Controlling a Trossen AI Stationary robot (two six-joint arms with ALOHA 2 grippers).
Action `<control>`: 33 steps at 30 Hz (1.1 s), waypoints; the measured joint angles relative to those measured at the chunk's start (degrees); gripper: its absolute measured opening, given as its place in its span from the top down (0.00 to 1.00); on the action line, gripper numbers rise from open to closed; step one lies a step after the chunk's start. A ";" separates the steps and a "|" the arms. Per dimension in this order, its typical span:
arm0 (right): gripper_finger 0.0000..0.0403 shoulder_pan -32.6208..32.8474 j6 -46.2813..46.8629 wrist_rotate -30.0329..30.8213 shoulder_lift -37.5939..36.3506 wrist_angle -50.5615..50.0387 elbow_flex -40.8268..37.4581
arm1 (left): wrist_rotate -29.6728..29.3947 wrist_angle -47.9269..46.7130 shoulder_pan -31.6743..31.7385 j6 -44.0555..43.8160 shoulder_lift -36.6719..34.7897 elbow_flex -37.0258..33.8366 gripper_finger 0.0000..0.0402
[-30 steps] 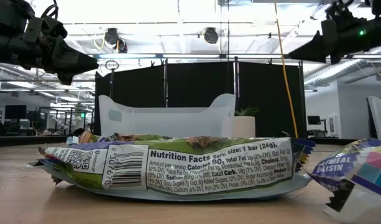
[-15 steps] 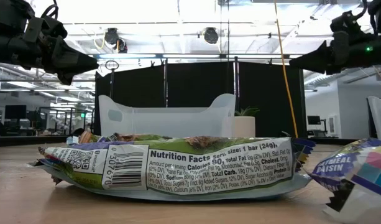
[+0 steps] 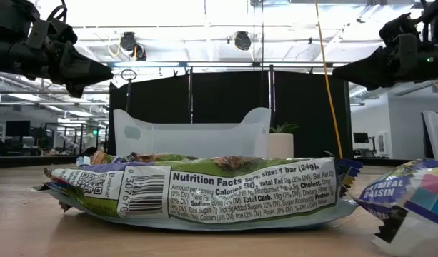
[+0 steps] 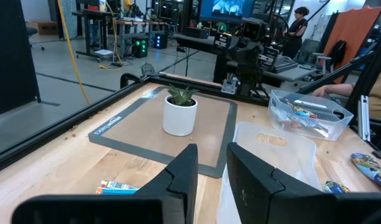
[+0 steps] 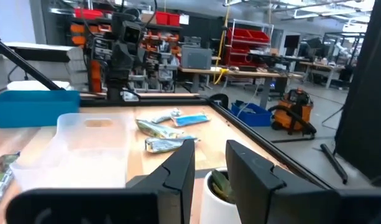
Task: Pick and place Granola Bars by type
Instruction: Put the orange granola bar into the blue bin
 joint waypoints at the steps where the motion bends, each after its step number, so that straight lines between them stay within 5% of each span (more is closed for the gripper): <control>1: 0.80 0.00 0.02 0.19 0.00 -0.12 -0.02 | -0.02 0.00 -0.02 0.02 -0.02 -0.02 0.77; 18: 0.80 0.00 0.02 0.09 0.02 -0.50 -0.20 | -0.02 0.46 -0.02 -1.06 0.00 -0.02 0.77; 33: 0.80 0.00 0.02 0.09 0.02 -0.51 -0.26 | -0.02 11.60 0.00 -3.08 -0.02 -0.02 0.77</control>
